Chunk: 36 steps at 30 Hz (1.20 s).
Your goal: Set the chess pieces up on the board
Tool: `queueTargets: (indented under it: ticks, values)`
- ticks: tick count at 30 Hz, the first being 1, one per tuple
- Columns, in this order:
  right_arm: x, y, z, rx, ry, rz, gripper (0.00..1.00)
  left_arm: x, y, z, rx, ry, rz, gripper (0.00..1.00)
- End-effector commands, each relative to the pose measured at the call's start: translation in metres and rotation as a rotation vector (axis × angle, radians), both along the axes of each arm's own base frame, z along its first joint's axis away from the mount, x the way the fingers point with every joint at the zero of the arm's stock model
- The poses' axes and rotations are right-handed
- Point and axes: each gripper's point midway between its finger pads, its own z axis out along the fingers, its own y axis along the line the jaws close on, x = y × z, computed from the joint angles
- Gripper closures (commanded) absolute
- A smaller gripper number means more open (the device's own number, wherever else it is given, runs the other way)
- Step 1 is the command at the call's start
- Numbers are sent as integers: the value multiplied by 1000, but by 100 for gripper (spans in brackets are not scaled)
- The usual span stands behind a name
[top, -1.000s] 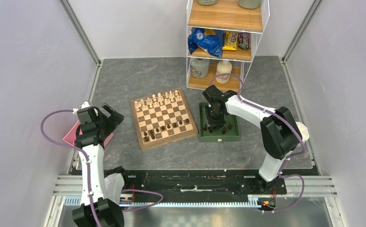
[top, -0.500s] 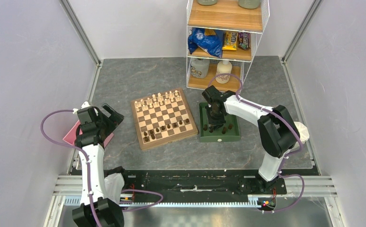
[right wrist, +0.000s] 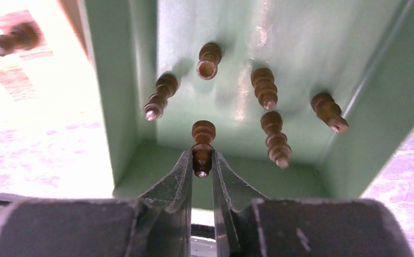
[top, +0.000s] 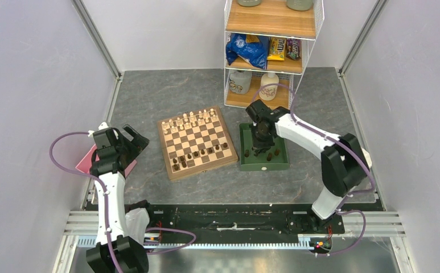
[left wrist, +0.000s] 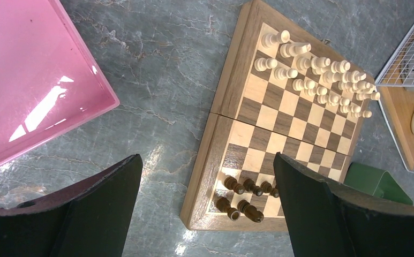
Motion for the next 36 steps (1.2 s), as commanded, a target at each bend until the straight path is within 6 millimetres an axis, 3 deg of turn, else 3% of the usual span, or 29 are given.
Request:
queueTargets:
  ticks: [1, 10, 13, 20, 29, 36]
  values:
    - [15, 3, 64, 61, -149, 4, 84, 3, 0, 3, 10, -11, -23, 1]
    - [22, 26, 101, 159, -188, 33, 84, 3, 0, 2, 7, -8, -23, 1]
    - [19, 43, 107, 195, -182, 72, 83, 3, 0, 1, 7, -4, -24, 1]
    - [6, 104, 102, 203, -161, 210, 82, 3, 0, 1, 5, -4, -23, 1]
    - [-22, 186, 76, 168, -102, 382, 82, 3, 0, 1, 4, -1, -22, 1]
    - [-40, 228, 59, 169, -66, 437, 81, 3, 0, 1, 0, 0, -24, 1]
